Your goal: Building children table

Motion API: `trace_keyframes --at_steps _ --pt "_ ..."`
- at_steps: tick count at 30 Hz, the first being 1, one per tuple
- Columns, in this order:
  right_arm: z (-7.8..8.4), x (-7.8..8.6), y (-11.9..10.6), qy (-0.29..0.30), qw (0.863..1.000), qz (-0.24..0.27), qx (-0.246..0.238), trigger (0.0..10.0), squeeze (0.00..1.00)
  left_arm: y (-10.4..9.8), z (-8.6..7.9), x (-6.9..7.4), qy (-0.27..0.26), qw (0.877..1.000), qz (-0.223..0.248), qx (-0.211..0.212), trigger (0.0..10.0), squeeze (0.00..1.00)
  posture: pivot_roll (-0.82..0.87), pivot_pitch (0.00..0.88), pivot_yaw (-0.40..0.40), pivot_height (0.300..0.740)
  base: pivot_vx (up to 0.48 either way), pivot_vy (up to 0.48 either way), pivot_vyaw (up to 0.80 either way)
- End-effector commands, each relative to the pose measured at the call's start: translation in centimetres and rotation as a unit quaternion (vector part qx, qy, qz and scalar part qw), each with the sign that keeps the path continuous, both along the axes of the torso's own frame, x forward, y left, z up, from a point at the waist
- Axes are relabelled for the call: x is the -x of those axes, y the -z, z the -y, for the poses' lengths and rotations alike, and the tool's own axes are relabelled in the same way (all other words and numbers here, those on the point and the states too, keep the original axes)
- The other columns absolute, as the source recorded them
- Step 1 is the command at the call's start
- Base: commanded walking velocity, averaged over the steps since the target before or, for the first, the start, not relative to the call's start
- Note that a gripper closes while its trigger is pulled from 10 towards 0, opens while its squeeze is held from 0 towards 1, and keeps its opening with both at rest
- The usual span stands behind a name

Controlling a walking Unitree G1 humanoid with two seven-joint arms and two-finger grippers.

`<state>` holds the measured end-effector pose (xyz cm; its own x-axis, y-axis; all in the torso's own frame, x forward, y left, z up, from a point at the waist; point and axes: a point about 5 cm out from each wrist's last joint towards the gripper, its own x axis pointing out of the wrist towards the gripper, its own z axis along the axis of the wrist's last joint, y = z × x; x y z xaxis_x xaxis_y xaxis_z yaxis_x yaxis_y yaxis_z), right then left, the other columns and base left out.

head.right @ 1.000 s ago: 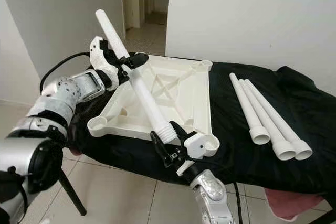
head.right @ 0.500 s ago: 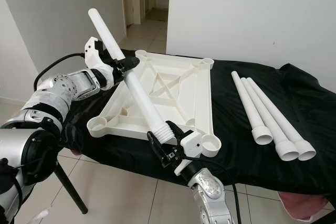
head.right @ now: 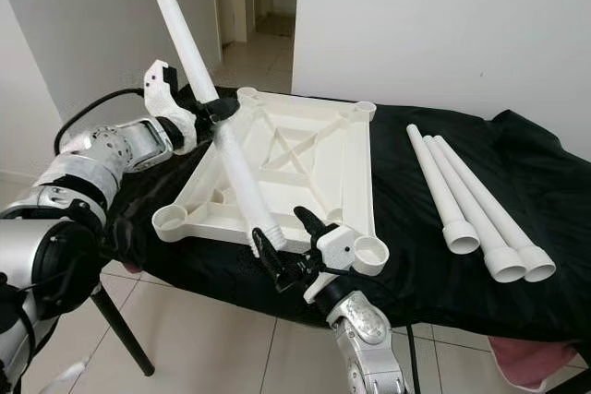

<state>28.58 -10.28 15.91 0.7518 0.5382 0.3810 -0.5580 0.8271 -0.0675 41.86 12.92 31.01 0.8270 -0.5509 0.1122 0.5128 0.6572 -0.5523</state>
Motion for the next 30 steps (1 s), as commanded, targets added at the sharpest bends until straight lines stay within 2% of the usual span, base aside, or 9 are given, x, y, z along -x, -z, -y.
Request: trace_keyframes --at_steps 1,2,4,7,12,13,14,20,30 --pt "0.3 -0.2 0.0 0.007 1.0 -0.006 -0.005 10.0 1.0 -1.7 0.5 0.5 0.061 0.996 0.061 0.006 10.0 0.0 0.0 0.056 0.022 0.74 0.0 0.0 0.0" --pt "0.6 -0.5 -0.1 0.019 1.0 -0.01 -0.01 10.0 0.0 -2.8 0.2 0.5 0.055 0.995 0.081 -0.001 10.0 0.0 0.0 0.056 0.019 0.74 0.0 0.0 0.0" --pt "0.7 -0.8 -0.3 0.026 0.999 -0.015 -0.01 10.0 0.0 -4.0 -0.2 0.6 0.04 0.992 0.113 -0.025 10.0 0.0 0.0 0.056 0.017 0.74 0.0 0.0 0.0" --pt "0.4 -1.1 -0.3 0.025 0.999 -0.037 0.0 10.0 0.0 -6.3 -0.2 0.9 0.014 0.979 0.185 -0.081 10.0 0.0 0.0 0.058 0.01 0.74 0.0 0.0 0.0" --pt "-0.2 -1.4 -0.9 0.021 0.999 -0.032 0.008 10.0 0.0 -7.8 0.5 1.3 0.01 0.97 0.225 -0.089 10.0 0.0 0.0 0.057 0.006 0.74 0.0 0.0 0.0" --pt "-0.6 -1.8 -1.5 0.024 0.999 -0.028 0.019 10.0 0.0 -8.3 1.0 1.5 -0.014 0.955 0.265 -0.134 10.0 0.0 0.0 0.056 0.003 0.74 0.0 0.0 0.0" --pt "-0.6 -1.9 -1.6 0.027 0.999 -0.026 0.022 10.0 0.0 -8.5 1.2 1.6 -0.023 0.948 0.281 -0.152 10.0 0.0 0.0 0.056 0.003 0.74 0.0 0.0 0.0" --pt "-1.6 -3.2 -3.0 0.049 0.998 -0.012 0.033 10.0 0.0 -8.5 3.3 2.1 -0.045 0.932 0.325 -0.152 10.0 0.0 0.0 0.056 0.002 0.74 0.0 0.0 0.0" --pt "-2.3 -4.3 -4.2 0.088 0.994 0.015 0.065 10.0 0.0 -6.4 5.8 2.8 -0.041 0.929 0.333 -0.153 10.0 0.0 0.01 0.053 -0.005 0.74 0.0 0.0 0.0"
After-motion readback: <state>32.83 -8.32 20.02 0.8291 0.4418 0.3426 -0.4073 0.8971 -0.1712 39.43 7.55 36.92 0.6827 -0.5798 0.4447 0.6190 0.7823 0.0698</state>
